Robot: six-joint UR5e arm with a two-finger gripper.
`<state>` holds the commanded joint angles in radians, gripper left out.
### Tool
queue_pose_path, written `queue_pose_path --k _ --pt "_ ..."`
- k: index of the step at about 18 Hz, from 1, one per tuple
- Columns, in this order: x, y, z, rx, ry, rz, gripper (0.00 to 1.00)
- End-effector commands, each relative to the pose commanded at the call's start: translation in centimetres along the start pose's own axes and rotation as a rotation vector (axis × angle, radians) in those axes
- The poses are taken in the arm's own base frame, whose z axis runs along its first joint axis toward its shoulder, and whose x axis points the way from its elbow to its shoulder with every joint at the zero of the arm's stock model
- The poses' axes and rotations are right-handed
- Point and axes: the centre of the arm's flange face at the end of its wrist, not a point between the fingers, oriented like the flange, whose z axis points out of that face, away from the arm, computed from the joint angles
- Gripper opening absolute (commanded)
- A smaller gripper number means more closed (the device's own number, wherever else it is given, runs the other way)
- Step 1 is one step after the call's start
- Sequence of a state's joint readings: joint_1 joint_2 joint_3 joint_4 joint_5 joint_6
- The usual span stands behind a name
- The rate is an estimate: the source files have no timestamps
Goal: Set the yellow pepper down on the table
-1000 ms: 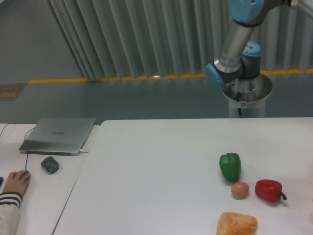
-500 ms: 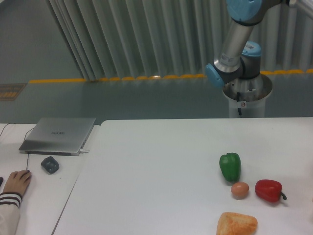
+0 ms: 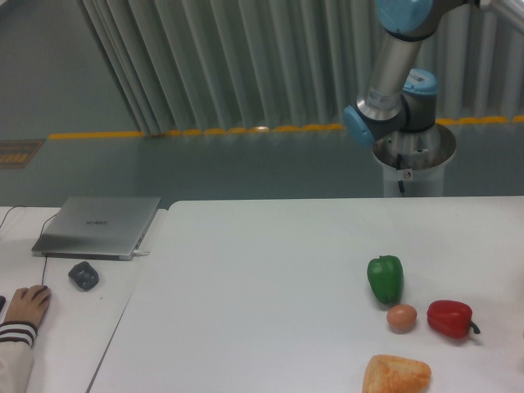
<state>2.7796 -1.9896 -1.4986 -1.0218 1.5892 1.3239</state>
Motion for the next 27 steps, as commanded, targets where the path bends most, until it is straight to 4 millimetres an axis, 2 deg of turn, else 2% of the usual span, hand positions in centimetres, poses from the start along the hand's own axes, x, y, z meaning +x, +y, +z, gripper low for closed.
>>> queue_pose_path --k 5,14,27 --pt "0.1 1.0 0.6 -0.033 0.028 -0.034 1.0" --pt "1.3 1.1 1.7 -0.04 0.089 -0.04 1.0" --pt "1.0 1.7 2.6 -0.048 0.103 -0.064 1.0"
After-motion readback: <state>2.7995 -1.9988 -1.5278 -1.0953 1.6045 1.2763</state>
